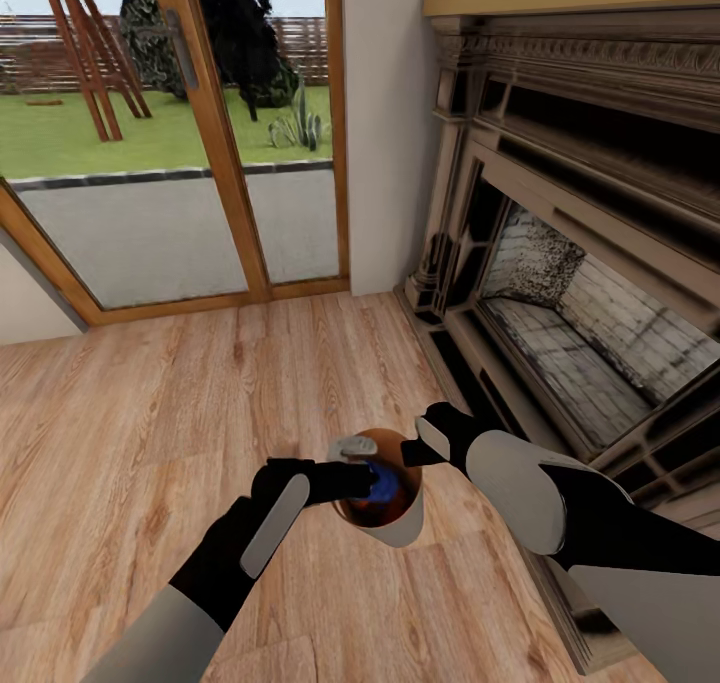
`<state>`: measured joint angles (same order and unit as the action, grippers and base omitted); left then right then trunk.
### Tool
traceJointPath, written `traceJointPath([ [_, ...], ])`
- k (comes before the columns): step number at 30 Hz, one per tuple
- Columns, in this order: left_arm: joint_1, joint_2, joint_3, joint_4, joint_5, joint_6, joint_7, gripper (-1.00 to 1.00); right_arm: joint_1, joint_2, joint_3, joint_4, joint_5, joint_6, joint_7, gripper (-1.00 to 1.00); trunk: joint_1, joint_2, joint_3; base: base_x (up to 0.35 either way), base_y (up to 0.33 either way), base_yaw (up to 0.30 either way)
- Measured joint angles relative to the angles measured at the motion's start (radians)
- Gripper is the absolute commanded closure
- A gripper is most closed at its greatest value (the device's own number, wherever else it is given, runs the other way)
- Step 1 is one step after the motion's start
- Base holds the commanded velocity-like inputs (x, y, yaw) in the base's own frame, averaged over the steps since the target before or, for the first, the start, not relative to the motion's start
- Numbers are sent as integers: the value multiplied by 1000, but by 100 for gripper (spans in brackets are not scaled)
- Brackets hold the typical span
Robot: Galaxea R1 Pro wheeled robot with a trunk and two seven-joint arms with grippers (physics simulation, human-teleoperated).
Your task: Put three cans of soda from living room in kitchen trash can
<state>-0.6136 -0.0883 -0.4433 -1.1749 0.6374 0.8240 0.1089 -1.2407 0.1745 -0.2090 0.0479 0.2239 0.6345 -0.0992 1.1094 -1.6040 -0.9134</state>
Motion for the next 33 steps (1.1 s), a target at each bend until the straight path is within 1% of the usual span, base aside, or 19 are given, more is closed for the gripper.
traceJointPath([
  [4,0,-4,-2,29,-1,-35,3,100,0,0,1,1,1,0,0,100,0,0,0,0,0,0],
  [9,-2,-9,-32,85,-1,-103,5,100,1,0,1,1,0,1,0,100,0,0,0,0,0,0],
  [12,-8,-16,-58,140,0,-156,8,100,5,0,1,2,0,1,0,100,0,0,0,0,0,0],
  [16,-10,-27,-69,161,0,-180,15,100,6,0,2,1,1,2,1,100,0,0,0,0,0,0],
  [19,-10,-28,-74,165,-1,-191,17,100,6,0,1,1,1,2,1,100,0,0,0,0,0,0],
  [21,-11,-30,-82,167,-9,-207,18,100,6,0,1,1,0,2,1,100,0,0,0,0,0,0],
  [23,-10,-31,-88,169,-31,-218,19,100,7,0,4,1,2,2,7,100,0,0,0,0,0,0],
  [24,-10,-32,-91,169,-45,-223,20,100,7,0,13,1,6,3,22,100,0,0,0,0,0,0],
  [26,-10,-32,-93,170,-56,-227,20,100,8,0,16,2,6,11,55,100,0,0,0,0,0,0],
  [28,-11,-33,-94,171,-63,-231,20,100,8,0,-1,2,-3,20,82,100,0,0,0,0,0,0],
  [30,-11,-33,-95,179,-67,-232,20,100,8,0,-17,1,-8,23,95,100,0,0,0,0,0,0],
  [31,-11,-34,-95,185,-67,-233,20,100,8,0,-15,1,-8,24,97,100,0,0,0,0,0,0],
  [33,-11,-39,-95,205,-68,-241,20,100,9,0,3,1,3,26,97,100,0,0,0,0,0,0],
])
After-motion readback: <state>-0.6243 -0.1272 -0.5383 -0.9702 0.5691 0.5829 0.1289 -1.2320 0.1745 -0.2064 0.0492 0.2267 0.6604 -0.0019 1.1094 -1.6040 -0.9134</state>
